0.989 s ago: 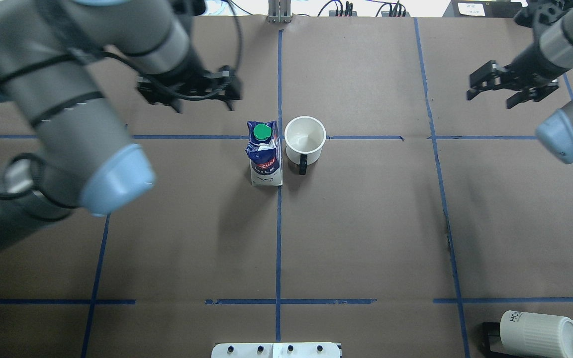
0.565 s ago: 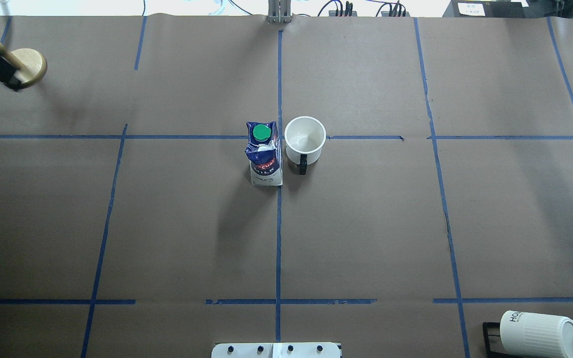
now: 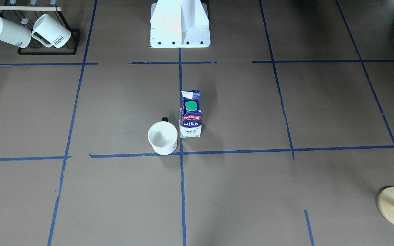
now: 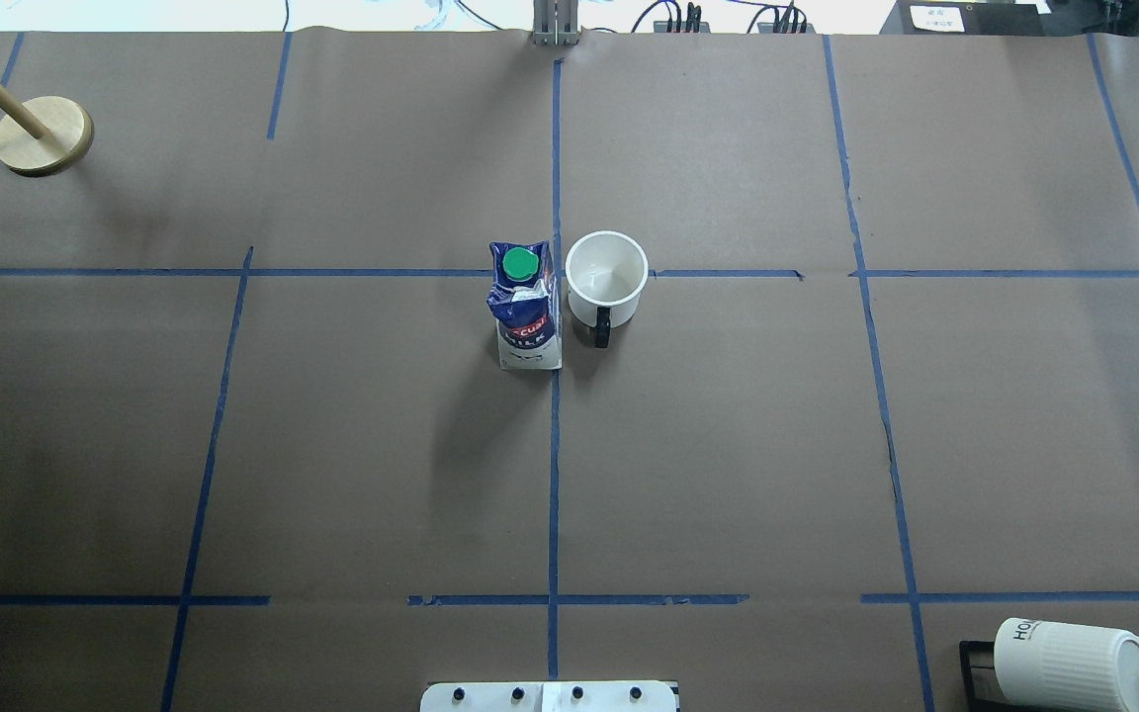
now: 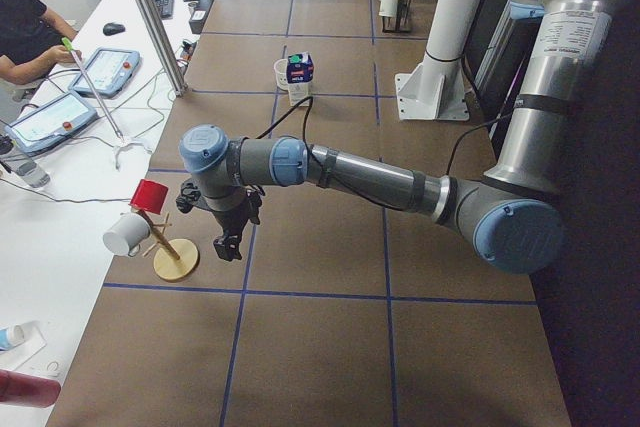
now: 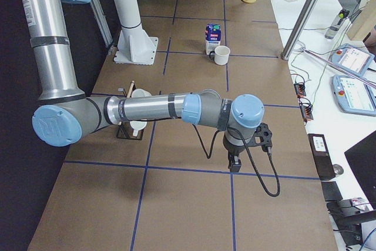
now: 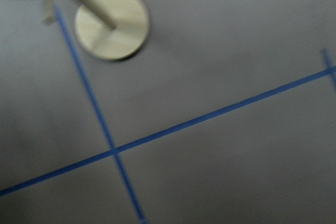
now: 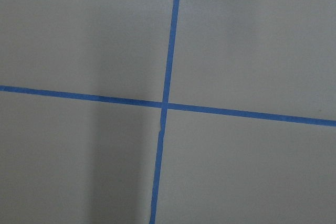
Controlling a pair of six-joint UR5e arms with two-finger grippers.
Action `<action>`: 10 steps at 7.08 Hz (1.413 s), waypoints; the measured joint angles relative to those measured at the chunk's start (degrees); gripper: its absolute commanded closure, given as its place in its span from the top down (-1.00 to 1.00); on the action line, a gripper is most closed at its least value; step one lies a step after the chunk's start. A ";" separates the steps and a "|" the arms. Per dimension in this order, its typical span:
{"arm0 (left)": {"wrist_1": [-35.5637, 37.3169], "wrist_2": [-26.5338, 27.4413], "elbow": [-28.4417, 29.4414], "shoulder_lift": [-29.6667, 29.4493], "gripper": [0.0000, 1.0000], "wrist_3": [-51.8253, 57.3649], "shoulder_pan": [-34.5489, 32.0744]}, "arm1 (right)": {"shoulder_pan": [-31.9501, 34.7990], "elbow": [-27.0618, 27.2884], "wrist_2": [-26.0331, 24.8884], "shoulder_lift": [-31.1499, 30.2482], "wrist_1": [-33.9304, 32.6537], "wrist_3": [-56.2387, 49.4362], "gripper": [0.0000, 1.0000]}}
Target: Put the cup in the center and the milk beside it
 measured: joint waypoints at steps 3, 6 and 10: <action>0.30 -0.25 -1.52 1.30 1.00 -6.95 -0.20 | -5.25 0.04 -1.29 -0.72 0.06 0.42 1.00; 0.01 -0.74 -1.88 3.44 1.00 -7.48 -0.13 | -6.49 -0.11 -1.28 -0.95 0.29 0.48 1.00; -2.23 -5.81 -0.95 6.08 1.00 -7.73 -0.29 | -6.81 -0.62 -0.32 -1.51 0.57 0.46 1.00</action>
